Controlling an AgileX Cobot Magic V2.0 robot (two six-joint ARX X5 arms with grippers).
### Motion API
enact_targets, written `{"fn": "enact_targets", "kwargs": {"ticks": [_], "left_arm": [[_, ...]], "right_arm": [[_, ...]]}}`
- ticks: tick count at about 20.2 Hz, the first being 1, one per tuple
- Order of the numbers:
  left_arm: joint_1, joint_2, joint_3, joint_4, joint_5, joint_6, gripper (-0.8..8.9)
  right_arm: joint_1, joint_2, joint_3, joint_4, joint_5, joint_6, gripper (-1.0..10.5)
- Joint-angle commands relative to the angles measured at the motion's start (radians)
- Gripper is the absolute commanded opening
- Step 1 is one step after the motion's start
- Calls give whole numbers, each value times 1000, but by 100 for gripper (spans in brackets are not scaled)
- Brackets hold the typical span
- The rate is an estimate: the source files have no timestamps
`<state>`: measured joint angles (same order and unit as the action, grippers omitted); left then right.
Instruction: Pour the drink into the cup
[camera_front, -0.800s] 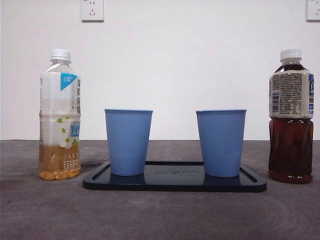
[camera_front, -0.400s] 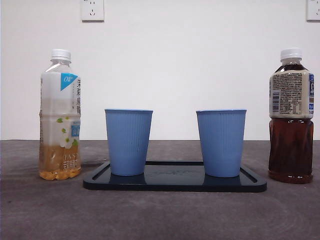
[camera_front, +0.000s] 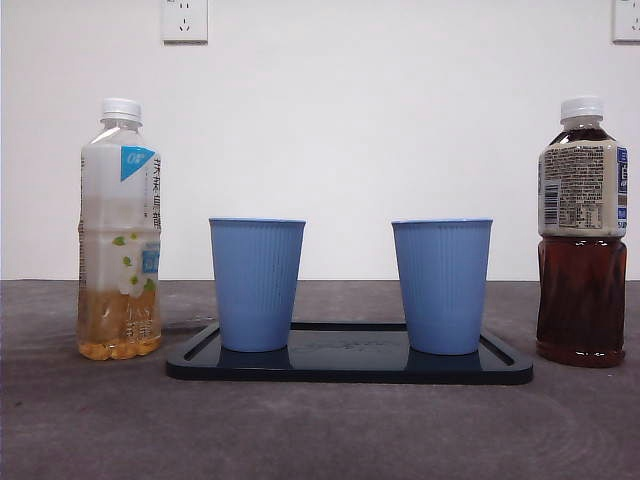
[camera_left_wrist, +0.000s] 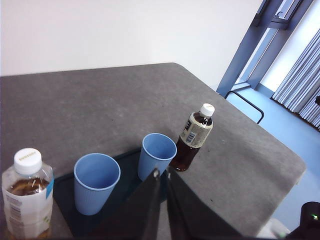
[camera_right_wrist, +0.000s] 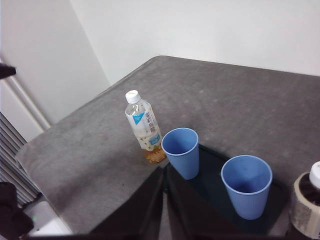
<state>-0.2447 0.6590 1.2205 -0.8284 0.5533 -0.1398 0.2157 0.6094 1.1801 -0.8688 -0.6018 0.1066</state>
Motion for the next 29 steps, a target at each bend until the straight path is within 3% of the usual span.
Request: {"fn": "enact_targets", "kwargs": {"ticks": [1,6,9,11,15,19,23,29], "left_arm": [[-4,0,16,13,7,27,116],[-4,1,16,13,7,27,470],[-4,1,16,13,7,26,559],[-4,1,16,13,7,26,566],[-5,1,16,13,7,23,562],[-5,1,16,13,6,24,562],[-5,1,16,13,3,27,562],[-5,1,16,13,0,28,562]], "right_arm": [[4,4,17,1,0,-36,36],[4,4,17,0,0,-35,318],[4,4,17,0,0,-28,495],[4,4,17,0,0,-26,549],[4,4,17,-10,12,2,550],[4,6,-14,-27,111,13,545],[4,-6,-127,10,171,26,536],[5,-34,-368,215,271,82,536]]}}
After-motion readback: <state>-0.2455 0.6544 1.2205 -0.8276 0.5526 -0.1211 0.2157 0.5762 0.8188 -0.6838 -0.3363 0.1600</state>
